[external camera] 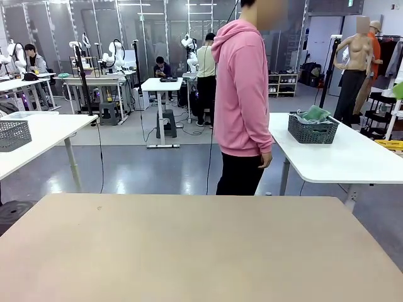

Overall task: Fold the towels and place them in the basket.
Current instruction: When a person lays out a Towel with hook on the table, fold it in half twice.

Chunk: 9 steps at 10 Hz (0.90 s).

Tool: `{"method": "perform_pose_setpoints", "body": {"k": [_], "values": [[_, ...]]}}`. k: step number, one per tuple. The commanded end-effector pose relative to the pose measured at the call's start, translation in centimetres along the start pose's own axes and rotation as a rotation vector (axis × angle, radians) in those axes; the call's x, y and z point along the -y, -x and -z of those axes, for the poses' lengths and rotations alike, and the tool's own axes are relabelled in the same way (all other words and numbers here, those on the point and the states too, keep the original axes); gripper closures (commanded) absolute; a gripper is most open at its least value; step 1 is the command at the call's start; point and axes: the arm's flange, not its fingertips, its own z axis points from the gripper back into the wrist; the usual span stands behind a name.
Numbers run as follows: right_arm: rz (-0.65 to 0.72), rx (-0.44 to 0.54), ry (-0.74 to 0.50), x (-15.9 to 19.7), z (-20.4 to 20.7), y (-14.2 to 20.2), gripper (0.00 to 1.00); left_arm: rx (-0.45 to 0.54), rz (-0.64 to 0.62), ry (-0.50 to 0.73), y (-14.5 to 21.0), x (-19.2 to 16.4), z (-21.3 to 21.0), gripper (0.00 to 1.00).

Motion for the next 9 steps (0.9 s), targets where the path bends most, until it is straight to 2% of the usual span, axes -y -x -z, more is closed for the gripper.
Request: {"method": "perform_pose_setpoints", "body": {"k": [1, 2, 3, 9], "values": [[0.020, 0.026, 0.000, 1.0, -1.2, 1.5, 0.00, 0.017, -0.022, -0.055, 1.5, -0.1, -1.5, 0.00], [0.020, 0.026, 0.013, 1.1, -1.9, 2.1, 0.00, 0.024, -0.029, -0.053, 2.2, -0.2, -2.1, 0.00], [0.022, 0.019, 0.011, 0.7, -1.1, 0.8, 0.00, 0.019, -0.010, -0.022, 0.6, -0.1, -1.2, 0.00], [0.022, 0.019, 0.011, 0.7, -1.1, 0.8, 0.00, 0.019, -0.010, -0.022, 0.6, -0.1, -1.2, 0.00]]}}
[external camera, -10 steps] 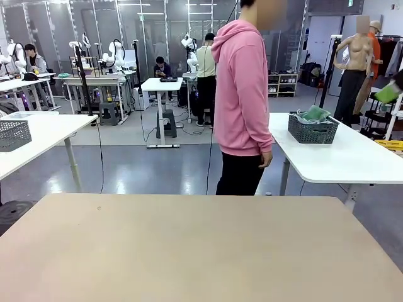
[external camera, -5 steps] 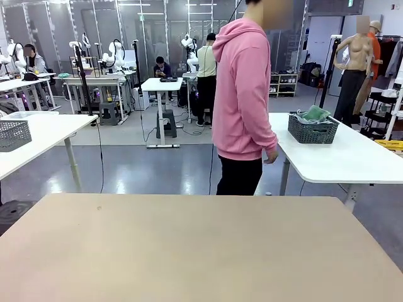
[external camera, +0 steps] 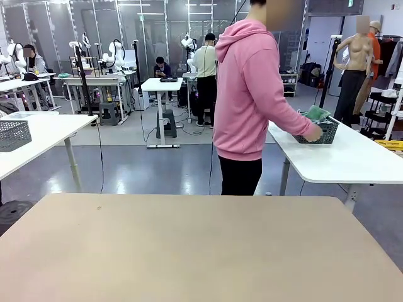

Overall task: Fold the towels and place them in the basket.
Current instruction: When a person lays out a Towel with hook on the table, fold it in half twice.

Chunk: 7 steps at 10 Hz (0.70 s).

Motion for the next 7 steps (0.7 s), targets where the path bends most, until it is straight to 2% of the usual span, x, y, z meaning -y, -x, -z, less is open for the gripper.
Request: {"method": "perform_pose_setpoints", "body": {"k": [1, 7], "values": [[-0.004, 0.009, -0.008, 0.03, -0.07, -0.13, 0.00, 0.002, 0.005, 0.003, -0.20, 0.15, -0.07, 0.00], [-0.004, 0.009, -0.008, 0.03, -0.07, -0.13, 0.00, 0.002, 0.005, 0.003, -0.20, 0.15, -0.07, 0.00]]}}
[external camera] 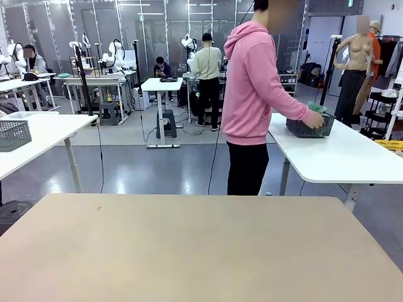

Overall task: Fold the towels and place them in the basket.
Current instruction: When a person lays out a Towel with hook on the table, fold it in half twice.

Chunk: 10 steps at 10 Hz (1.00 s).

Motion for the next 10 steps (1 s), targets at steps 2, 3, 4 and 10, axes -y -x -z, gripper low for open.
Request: {"method": "perform_pose_setpoints", "body": {"k": [2, 3, 4, 10], "values": [[-0.004, 0.009, -0.008, 0.02, -0.06, -0.13, 0.00, 0.002, 0.005, 0.003, -0.20, 0.15, -0.07, 0.00], [-0.004, 0.009, -0.008, 0.02, -0.06, -0.13, 0.00, 0.002, 0.005, 0.003, -0.20, 0.15, -0.07, 0.00], [-0.004, 0.009, -0.008, 0.02, -0.06, -0.13, 0.00, 0.002, 0.005, 0.003, -0.20, 0.15, -0.07, 0.00], [-0.004, 0.009, -0.008, 0.02, -0.06, -0.13, 0.00, 0.002, 0.005, 0.003, -0.20, 0.15, -0.07, 0.00]]}}
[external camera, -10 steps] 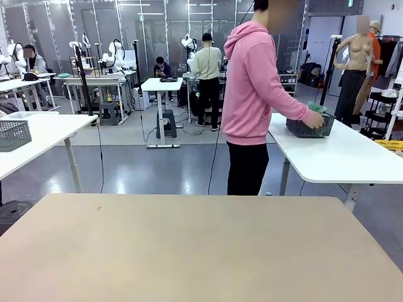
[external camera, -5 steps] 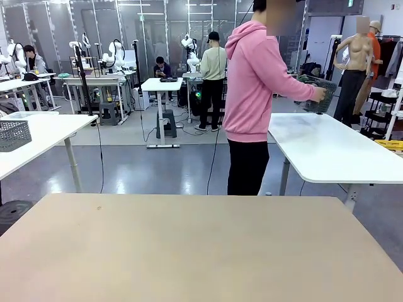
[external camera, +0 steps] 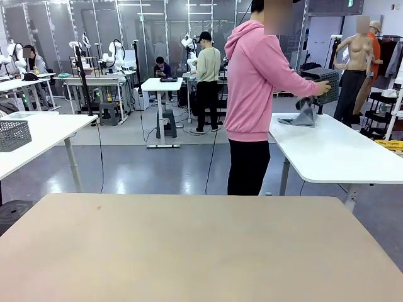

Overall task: Fold the towels and place them in the basket.
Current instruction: When a person lays out a Towel with hook on the table, fold it in half twice.

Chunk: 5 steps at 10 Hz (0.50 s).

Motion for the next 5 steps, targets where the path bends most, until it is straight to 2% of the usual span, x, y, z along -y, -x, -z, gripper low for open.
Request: {"method": "perform_pose_setpoints", "body": {"k": [1, 5], "values": [[-0.004, 0.009, -0.008, 0.02, -0.06, -0.13, 0.00, 0.002, 0.005, 0.003, -0.20, 0.15, -0.07, 0.00], [-0.004, 0.009, -0.008, 0.02, -0.06, -0.13, 0.00, 0.002, 0.005, 0.003, -0.20, 0.15, -0.07, 0.00]]}}
